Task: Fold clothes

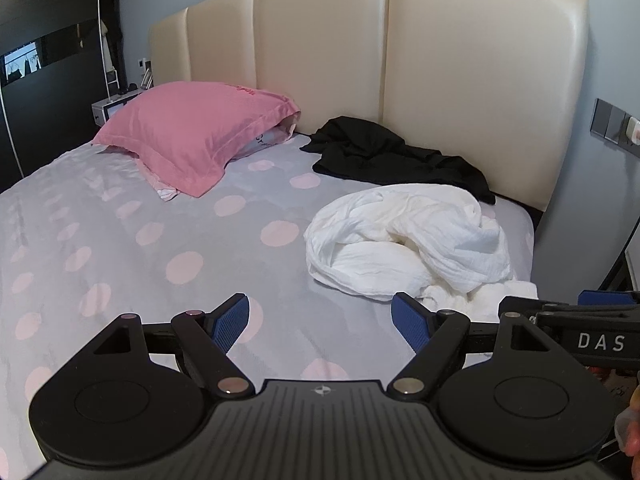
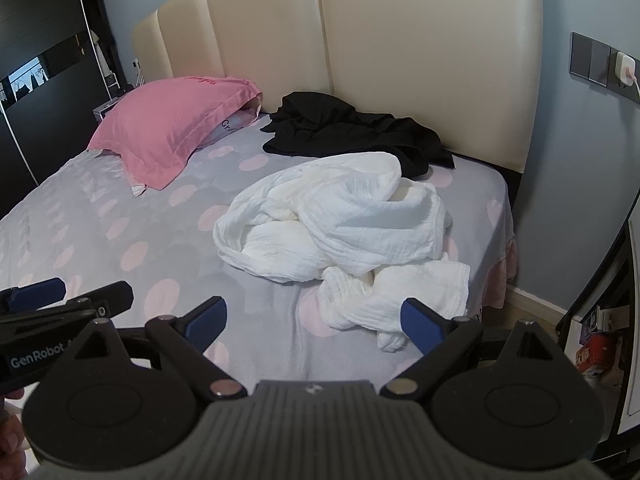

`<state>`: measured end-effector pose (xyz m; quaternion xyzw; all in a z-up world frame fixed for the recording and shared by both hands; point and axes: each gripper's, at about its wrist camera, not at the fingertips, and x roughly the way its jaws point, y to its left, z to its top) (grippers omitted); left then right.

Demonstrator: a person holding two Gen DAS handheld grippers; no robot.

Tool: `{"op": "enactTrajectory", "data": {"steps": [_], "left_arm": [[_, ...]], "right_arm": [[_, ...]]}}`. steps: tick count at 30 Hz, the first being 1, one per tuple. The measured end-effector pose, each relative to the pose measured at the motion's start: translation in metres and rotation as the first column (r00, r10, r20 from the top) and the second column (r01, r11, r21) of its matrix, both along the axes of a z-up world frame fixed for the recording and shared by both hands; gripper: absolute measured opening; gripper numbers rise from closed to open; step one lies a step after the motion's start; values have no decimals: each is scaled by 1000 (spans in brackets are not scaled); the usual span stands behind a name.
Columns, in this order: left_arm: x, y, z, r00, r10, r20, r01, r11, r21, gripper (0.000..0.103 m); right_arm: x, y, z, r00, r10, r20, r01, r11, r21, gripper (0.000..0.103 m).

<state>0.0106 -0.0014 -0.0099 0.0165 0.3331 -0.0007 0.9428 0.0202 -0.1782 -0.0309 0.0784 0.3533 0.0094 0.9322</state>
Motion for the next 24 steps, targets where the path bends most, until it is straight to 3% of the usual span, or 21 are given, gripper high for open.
{"op": "enactTrajectory", "data": {"steps": [24], "left_arm": [[-6, 5, -11, 999, -7, -33, 7, 1000, 3, 78]], "right_arm": [[0, -1, -1, 1000, 25, -10, -25, 999, 33, 95]]}}
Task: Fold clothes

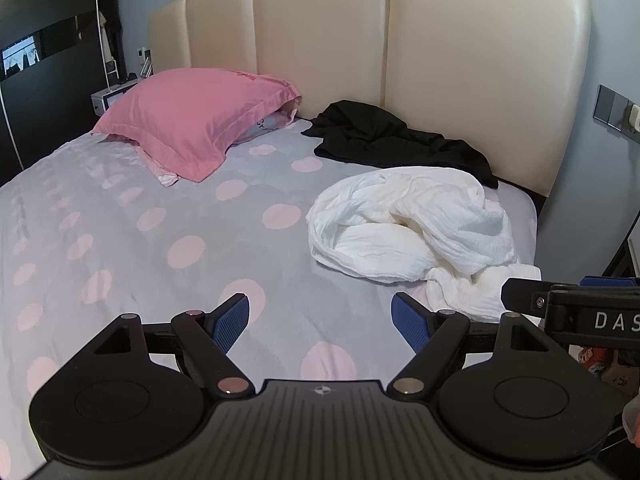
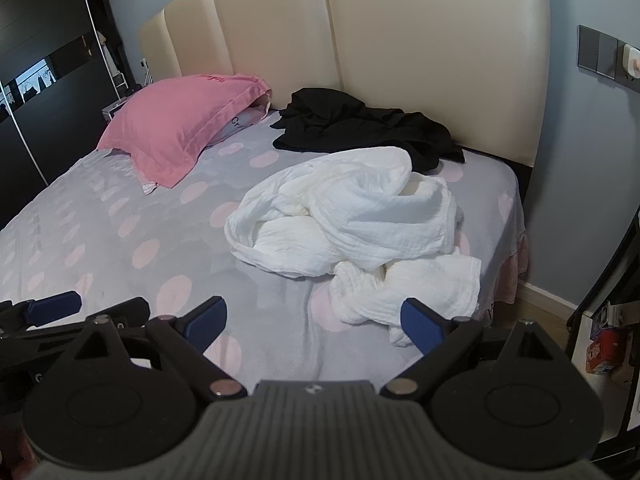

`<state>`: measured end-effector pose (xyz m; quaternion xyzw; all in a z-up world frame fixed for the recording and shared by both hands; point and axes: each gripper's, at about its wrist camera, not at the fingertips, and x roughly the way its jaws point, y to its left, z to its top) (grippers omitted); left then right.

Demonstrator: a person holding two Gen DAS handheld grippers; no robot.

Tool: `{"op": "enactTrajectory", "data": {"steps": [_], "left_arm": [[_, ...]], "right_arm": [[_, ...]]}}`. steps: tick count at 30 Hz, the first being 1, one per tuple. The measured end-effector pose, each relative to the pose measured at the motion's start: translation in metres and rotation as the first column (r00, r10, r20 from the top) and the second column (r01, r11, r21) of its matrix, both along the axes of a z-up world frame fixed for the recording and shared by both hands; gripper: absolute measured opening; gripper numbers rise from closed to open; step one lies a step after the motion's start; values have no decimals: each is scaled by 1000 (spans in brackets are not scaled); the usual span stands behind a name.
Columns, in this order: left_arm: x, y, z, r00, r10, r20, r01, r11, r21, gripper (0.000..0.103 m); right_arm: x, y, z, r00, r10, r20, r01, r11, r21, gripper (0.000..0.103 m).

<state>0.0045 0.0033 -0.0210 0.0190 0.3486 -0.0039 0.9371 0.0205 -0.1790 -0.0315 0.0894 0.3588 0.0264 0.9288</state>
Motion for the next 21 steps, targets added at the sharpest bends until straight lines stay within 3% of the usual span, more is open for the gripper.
{"op": "enactTrajectory", "data": {"steps": [21], "left_arm": [[1, 1, -1, 1000, 12, -22, -12, 1000, -7, 78]], "right_arm": [[1, 1, -2, 1000, 14, -9, -14, 1000, -3, 95]]}}
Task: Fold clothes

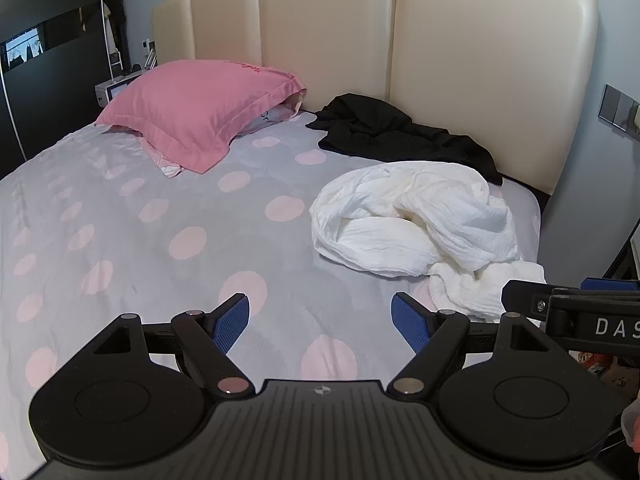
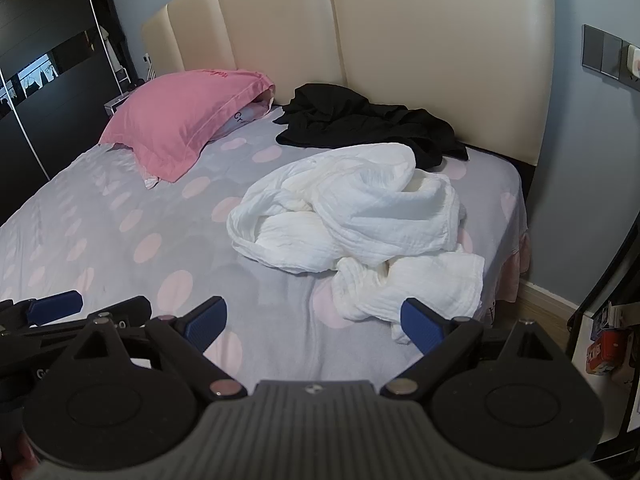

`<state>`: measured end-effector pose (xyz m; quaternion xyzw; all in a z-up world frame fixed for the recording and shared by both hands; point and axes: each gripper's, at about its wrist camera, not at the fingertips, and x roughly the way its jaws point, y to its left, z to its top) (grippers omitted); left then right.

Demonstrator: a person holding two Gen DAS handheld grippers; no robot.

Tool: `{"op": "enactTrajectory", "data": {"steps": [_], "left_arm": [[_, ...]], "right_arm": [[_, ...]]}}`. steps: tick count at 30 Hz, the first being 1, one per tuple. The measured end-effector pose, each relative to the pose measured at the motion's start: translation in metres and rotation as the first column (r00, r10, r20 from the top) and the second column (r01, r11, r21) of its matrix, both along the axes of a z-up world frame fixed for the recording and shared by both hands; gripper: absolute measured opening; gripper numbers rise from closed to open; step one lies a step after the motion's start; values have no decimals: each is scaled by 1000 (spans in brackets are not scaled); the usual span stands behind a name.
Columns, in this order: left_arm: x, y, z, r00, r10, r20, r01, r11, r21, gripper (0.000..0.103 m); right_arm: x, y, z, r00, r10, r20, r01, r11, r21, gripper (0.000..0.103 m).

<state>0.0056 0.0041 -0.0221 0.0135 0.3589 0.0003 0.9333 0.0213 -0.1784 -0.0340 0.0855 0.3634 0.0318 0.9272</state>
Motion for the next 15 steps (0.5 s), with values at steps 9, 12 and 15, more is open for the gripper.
{"op": "enactTrajectory", "data": {"steps": [9, 12, 15], "left_arm": [[-1, -1, -1, 1000, -1, -3, 1, 1000, 7, 78], [0, -1, 0, 1000, -1, -6, 1, 1000, 6, 78], [-1, -1, 0, 1000, -3, -8, 3, 1000, 5, 78]], "right_arm": [[-1, 2, 0, 1000, 3, -1, -3, 1000, -4, 95], [0, 2, 0, 1000, 4, -6, -4, 1000, -4, 95], [0, 1, -1, 1000, 7, -9, -7, 1000, -2, 95]]}}
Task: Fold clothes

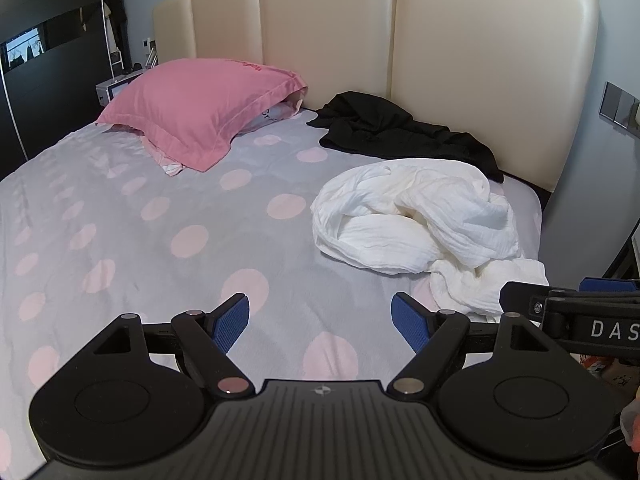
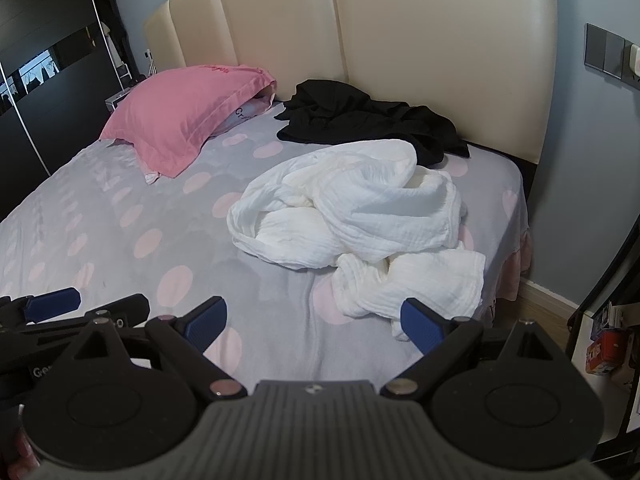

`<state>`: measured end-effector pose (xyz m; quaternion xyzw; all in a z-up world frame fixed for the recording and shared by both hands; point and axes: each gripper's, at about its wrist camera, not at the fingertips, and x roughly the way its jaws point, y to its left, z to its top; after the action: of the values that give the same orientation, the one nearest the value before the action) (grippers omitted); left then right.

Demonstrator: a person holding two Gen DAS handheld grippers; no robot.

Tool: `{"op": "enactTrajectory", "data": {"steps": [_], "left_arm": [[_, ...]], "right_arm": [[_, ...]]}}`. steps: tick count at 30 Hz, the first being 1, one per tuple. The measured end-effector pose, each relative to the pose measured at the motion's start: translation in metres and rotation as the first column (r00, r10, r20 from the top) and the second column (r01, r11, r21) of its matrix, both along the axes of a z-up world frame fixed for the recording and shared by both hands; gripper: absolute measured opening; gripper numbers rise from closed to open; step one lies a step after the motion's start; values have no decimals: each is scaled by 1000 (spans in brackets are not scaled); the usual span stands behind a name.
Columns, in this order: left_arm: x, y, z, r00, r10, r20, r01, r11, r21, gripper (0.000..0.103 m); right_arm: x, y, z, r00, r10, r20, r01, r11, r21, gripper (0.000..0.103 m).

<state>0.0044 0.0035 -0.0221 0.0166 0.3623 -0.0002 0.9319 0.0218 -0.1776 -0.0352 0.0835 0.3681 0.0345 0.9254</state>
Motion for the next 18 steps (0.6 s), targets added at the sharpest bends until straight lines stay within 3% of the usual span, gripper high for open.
{"op": "enactTrajectory", "data": {"steps": [12, 18], "left_arm": [[-7, 8, 0, 1000, 9, -13, -9, 1000, -1, 78], [-16, 28, 2, 999, 50, -15, -50, 999, 3, 78]], "right_arm": [[3, 1, -4, 999, 27, -25, -27, 1000, -1, 95], [10, 4, -1, 996, 94, -14, -94, 995, -20, 94]]}}
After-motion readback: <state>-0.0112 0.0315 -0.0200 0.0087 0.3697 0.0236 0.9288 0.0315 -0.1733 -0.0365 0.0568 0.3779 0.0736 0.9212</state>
